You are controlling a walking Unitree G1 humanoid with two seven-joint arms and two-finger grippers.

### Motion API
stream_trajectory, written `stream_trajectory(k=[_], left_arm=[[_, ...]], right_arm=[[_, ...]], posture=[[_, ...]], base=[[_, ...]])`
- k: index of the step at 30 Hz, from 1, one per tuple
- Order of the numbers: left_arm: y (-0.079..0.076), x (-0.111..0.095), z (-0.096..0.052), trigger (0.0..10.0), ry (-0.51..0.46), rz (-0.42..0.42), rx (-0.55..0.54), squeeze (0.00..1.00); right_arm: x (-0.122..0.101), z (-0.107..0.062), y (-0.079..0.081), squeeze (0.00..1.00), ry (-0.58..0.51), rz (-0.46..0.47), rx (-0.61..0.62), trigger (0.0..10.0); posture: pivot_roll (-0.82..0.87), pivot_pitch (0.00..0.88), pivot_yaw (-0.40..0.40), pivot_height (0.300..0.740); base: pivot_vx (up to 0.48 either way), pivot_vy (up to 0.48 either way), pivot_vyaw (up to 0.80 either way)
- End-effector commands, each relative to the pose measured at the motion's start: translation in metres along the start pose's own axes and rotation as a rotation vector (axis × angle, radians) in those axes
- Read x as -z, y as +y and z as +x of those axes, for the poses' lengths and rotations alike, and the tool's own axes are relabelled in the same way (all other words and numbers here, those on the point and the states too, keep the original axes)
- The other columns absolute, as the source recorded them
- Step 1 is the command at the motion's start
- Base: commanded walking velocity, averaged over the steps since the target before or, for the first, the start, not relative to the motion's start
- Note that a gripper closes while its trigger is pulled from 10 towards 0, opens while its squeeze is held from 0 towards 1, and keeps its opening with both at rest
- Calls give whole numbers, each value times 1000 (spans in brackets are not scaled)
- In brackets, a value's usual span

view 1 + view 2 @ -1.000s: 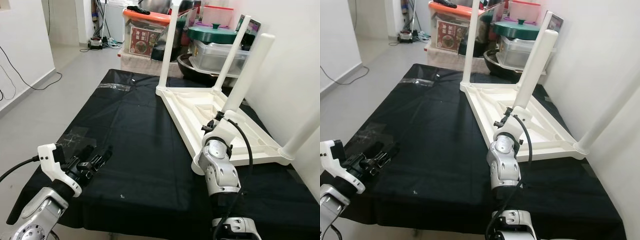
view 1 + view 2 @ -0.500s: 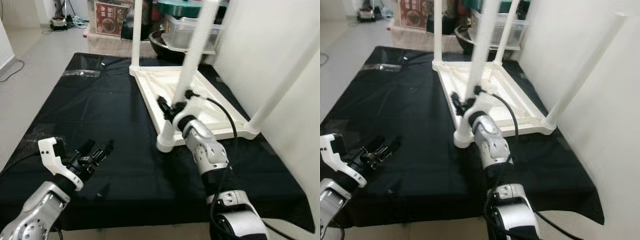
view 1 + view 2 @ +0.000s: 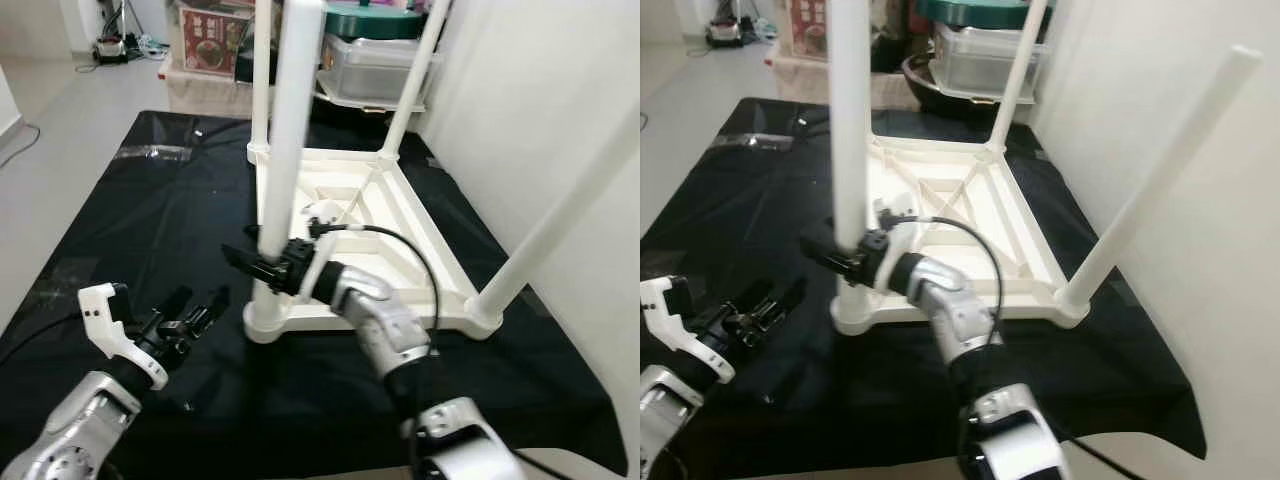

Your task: Building children table

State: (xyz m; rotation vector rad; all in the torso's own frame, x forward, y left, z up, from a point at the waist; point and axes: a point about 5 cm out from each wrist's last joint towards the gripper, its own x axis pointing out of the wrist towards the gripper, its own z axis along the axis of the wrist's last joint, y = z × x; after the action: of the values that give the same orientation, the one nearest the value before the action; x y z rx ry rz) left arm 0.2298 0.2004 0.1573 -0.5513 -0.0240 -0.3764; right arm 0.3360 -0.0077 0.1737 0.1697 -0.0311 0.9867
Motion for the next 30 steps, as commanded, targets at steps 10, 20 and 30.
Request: stream_trajectory(k=[10, 20, 30], left_arm=[[-4, 1, 0, 10000, -11, -25, 18, 0], [-4, 2, 0, 10000, -11, -24, 19, 0], [-2, 0, -4, 10000, -12, -20, 11, 0]], right_arm=[[62, -111, -90, 0, 438, -125, 1429, 0], [42, -106, -88, 1000, 239, -98, 1299, 10000], [-65, -51, -92, 0, -224, -120, 778, 10000]], posture=[[126, 0, -131, 740], [137, 0, -143, 740], [162, 0, -153, 740]], base=[[0, 0, 0], [0, 0, 0], [0, 0, 0]])
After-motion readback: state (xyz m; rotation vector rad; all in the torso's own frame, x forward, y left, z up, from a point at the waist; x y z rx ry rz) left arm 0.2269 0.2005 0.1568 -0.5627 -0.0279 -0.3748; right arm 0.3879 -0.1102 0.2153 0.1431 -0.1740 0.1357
